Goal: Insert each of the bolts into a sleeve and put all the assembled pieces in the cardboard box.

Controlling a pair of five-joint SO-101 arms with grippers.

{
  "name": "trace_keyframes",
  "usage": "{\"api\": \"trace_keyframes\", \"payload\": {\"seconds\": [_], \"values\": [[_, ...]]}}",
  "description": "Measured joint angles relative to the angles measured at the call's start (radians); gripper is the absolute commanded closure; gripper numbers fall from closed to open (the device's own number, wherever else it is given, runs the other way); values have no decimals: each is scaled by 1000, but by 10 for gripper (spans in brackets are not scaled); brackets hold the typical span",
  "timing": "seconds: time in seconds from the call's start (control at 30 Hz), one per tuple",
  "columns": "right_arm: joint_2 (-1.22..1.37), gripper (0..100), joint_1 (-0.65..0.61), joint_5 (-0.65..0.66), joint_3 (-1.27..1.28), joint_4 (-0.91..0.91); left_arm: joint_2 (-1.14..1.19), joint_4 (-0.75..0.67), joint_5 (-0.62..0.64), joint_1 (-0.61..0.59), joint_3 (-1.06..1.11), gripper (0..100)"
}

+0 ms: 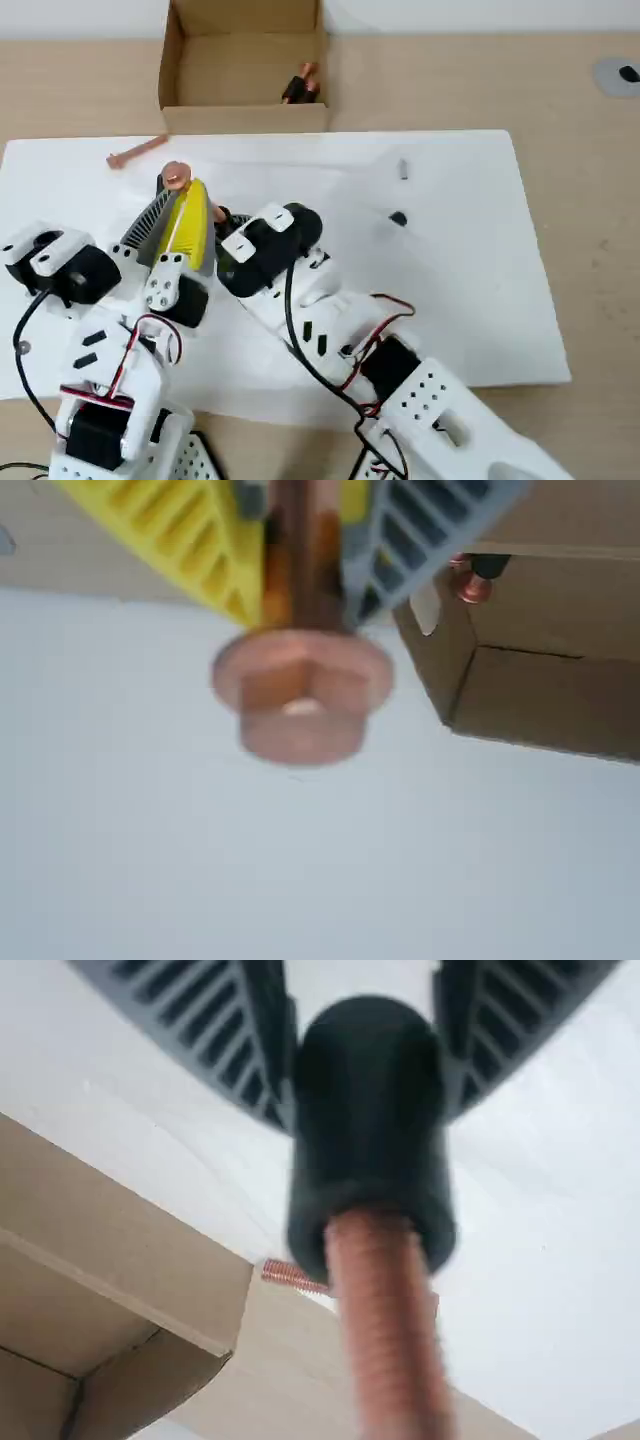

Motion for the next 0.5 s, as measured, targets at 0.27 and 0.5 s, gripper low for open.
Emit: {"api": "trace_keyframes", "payload": {"seconds": [0.27, 0.5], "values": [[0, 989, 3, 0, -2, 0, 0, -109, -2, -25, 38, 993], [0, 989, 3, 0, -2, 0, 0, -114, -2, -25, 43, 993]]}}
